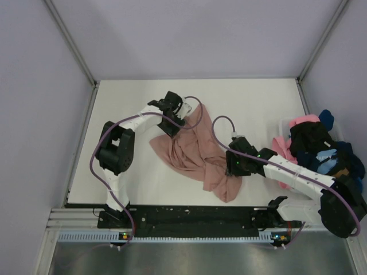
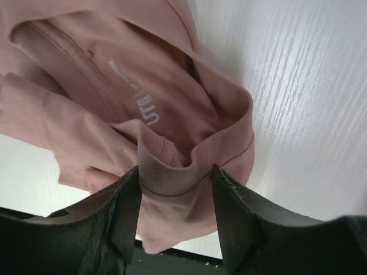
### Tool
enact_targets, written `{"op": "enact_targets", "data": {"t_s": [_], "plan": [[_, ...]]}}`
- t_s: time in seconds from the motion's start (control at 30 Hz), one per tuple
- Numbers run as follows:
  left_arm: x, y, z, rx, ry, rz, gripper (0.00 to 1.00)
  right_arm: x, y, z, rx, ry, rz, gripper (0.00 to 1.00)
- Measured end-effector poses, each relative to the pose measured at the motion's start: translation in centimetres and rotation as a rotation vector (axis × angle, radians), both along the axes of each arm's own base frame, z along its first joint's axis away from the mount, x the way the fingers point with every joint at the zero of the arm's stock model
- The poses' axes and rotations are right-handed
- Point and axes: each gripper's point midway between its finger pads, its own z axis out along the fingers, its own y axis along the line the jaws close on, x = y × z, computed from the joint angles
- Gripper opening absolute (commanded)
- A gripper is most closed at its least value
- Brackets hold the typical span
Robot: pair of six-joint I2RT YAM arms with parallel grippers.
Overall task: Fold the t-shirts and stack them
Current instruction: Flatten out the tshirt
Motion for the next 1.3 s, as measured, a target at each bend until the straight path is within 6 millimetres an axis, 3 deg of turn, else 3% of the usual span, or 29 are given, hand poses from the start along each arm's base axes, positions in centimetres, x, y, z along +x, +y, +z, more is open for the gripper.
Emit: {"op": "enact_targets", "data": {"t_s": [0.1, 0.17, 0.2, 0.3, 0.43, 0.53, 0.63, 0.7, 0.8, 0.9, 1.0, 1.1, 1.17, 1.3], "plan": [[0.3, 0.3, -0.1, 0.001, -0.002, 0.02, 0.53, -0.8, -0.4, -1.6, 0.0, 0.026, -0.017, 0.38], [0.5, 0.2, -0.1, -0.005, -0.001, 0.029, 0.27, -1.1, -0.6, -2.2, -0.002, 0.038, -0.022, 0.26], [0.6, 0.1, -0.1, -0.009, 0.0, 0.028, 0.01, -1.1, -0.5, -2.4, -0.002, 0.041, -0.025, 0.18], [1.0, 0.1, -0.5, -0.014, 0.008, 0.042, 0.0, -0.9, -0.5, -2.7, -0.008, 0.038, -0.025, 0.0], [1.0, 0.9, -0.4, -0.021, 0.022, 0.057, 0.0, -0.4, -0.9, -2.3, -0.021, 0.017, -0.029, 0.0], [1.7, 3.1, 1.2, -0.039, -0.001, 0.106, 0.0, 1.3, -0.9, 0.0, -0.015, -0.037, -0.021, 0.0], [2.8, 5.9, 5.3, -0.077, -0.082, 0.156, 0.0, 5.1, -0.3, 5.0, 0.03, -0.153, -0.018, 0.0], [3.5, 7.8, 9.4, -0.1, -0.177, 0.181, 0.0, 8.3, 0.1, 10.1, 0.076, -0.276, -0.01, 0.0], [3.3, 10.9, 17.5, -0.12, -0.365, 0.214, 0.0, 11.6, 0.5, 18.7, 0.125, -0.479, 0.016, 0.0], [1.1, 13.1, 25.5, -0.139, -0.539, 0.227, 0.0, 12.6, 0.6, 27.1, 0.168, -0.666, 0.057, 0.0], [-2.9, 15.3, 32.7, -0.13, -0.72, 0.24, 0.0, 11.0, -0.1, 33.8, 0.216, -0.823, 0.092, 0.0], [-8.2, 17.1, 38.2, -0.108, -0.887, 0.253, 0.0, 7.5, -1.5, 38.7, 0.275, -0.949, 0.124, 0.0], [-12.1, 18.3, 41.3, -0.1, -0.988, 0.266, 0.0, 4.5, -2.4, 41.4, 0.331, -1.026, 0.155, 0.0], [-18.1, 19.4, 45.9, -0.125, -1.139, 0.286, 0.0, -0.5, -3.2, 44.4, 0.426, -1.121, 0.236, 0.0]]}}
